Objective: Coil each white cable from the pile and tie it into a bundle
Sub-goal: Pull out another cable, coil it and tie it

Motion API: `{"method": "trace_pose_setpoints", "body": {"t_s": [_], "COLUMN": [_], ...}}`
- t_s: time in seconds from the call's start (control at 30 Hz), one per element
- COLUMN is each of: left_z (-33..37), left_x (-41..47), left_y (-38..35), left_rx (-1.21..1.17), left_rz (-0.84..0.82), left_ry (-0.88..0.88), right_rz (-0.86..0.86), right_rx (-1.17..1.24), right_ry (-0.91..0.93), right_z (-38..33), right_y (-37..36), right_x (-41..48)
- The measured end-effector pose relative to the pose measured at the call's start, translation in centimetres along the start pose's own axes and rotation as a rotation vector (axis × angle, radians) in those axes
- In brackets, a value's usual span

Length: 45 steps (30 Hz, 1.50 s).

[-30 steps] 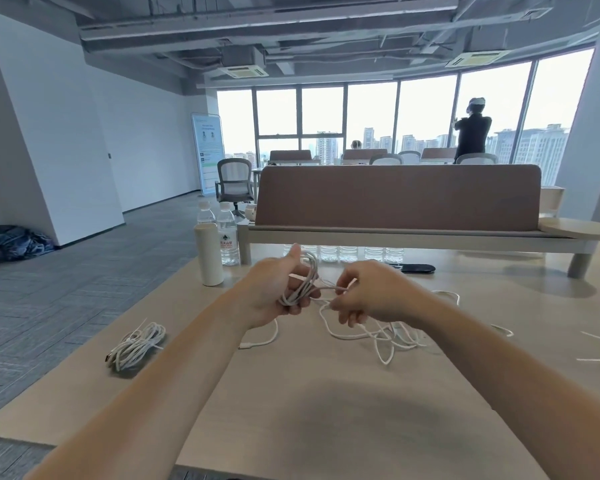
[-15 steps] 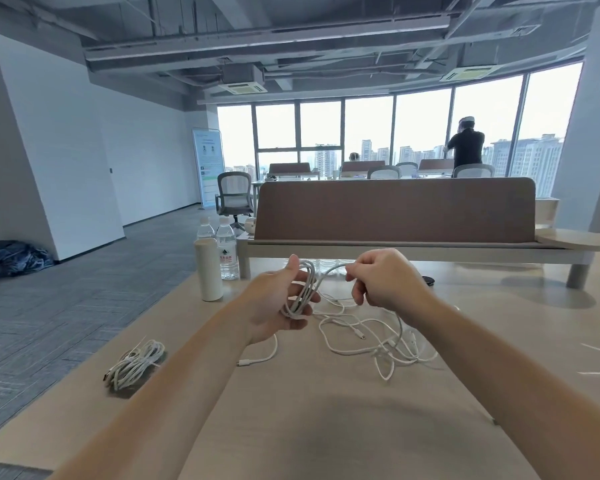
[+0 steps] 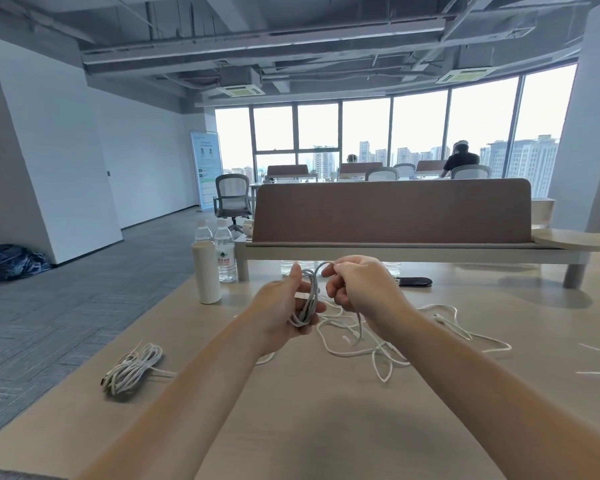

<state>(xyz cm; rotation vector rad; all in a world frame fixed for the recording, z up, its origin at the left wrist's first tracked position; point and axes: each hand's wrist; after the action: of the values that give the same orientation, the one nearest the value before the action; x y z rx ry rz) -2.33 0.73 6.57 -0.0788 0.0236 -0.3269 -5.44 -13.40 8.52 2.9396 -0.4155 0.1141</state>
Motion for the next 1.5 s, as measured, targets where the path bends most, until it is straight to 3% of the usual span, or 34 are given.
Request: {"method": "trace_pose_setpoints", "body": {"t_s": [0.23, 0.4, 0.7, 0.77, 1.07, 1.37, 1.5], "left_z": [-0.1, -0.3, -0.2, -0.2, -0.6, -0.1, 0.3], "left_x": [0.1, 0.0, -0.1, -0.1, -0.2, -0.5, -0.3], "left_y": [0.1, -0.1, -0.3, -0.2, -0.4, -0.5, 0.0], "left_rx": [0.025, 0.073, 0.035, 0.053, 0.041, -0.005, -0.050], "left_rz": [-0.013, -0.028, 0.007, 0.014, -0.015, 0.002, 0.110], "left_ry": [-0.005, -0.006, 0.008, 0.011, 0.008, -0.025, -0.040], "right_rz": [0.093, 0.041, -0.077, -0.033, 0.032, -0.185, -0.168], "right_rx": [-0.059, -0.059, -0.414, -0.492, -0.405, -0.422, -0.626], "right_ry": [-0.027, 0.011, 0.177, 0.224, 0.231, 0.214, 0.241], "right_z": [0.2, 0.1, 0.0, 0.1, 1.2, 0.8, 1.1], "right_y": [0.6, 0.5, -0.7, -0.8, -1.0, -0.6, -0.1], "right_x": [0.2, -0.2, -1.6, -1.8, -1.2, -2.4, -2.0]}}
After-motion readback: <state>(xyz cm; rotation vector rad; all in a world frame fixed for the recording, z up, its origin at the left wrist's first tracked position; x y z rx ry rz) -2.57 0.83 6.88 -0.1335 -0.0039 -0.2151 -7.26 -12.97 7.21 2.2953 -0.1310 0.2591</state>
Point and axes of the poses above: each hand's wrist, its own x-axis towards the middle knuckle, its own y-axis out of the back of the hand, z = x × y, and after that the axes turned 5 degrees about -y, right-handed
